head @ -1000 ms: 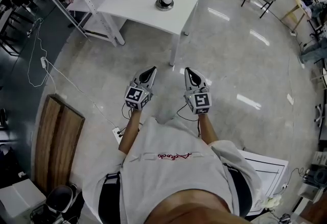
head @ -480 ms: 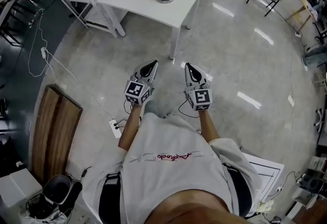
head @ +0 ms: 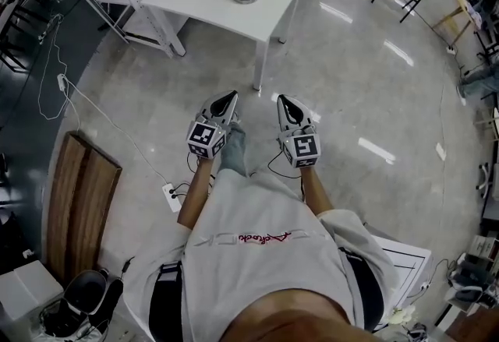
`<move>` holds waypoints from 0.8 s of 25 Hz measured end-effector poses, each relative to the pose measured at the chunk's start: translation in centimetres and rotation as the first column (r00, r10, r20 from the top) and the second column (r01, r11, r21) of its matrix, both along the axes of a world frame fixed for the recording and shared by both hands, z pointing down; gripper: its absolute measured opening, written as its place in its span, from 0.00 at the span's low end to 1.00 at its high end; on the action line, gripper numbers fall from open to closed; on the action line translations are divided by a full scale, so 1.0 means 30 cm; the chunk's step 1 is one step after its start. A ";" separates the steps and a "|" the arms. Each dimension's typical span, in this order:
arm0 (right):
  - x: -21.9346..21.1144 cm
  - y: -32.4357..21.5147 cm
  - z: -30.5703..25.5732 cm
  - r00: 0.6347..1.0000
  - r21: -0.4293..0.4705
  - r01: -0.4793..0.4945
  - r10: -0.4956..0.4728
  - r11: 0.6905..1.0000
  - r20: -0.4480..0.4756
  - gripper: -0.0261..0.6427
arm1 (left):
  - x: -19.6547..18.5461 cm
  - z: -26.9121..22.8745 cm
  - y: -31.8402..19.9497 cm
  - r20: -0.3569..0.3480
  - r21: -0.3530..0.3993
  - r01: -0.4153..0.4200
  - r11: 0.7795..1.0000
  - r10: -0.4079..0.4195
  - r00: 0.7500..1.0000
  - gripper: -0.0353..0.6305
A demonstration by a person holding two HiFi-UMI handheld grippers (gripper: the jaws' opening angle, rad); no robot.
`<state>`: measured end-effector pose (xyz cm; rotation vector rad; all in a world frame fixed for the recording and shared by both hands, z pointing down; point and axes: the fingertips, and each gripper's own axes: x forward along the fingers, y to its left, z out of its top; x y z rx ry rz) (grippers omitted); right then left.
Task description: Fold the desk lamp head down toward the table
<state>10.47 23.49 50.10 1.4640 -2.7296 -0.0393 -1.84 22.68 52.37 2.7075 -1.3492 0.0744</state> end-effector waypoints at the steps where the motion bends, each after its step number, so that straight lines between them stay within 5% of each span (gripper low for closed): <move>1: -0.001 -0.007 -0.001 1.000 0.002 0.004 -0.004 1.000 -0.001 0.08 | 0.002 0.001 -0.008 -0.001 -0.001 -0.001 1.000 0.001 1.000 0.08; 20: -0.078 -0.335 0.065 1.000 -0.015 0.021 -0.021 1.000 -0.023 0.08 | -0.016 0.097 -0.314 -0.017 -0.038 -0.015 0.999 0.015 1.000 0.08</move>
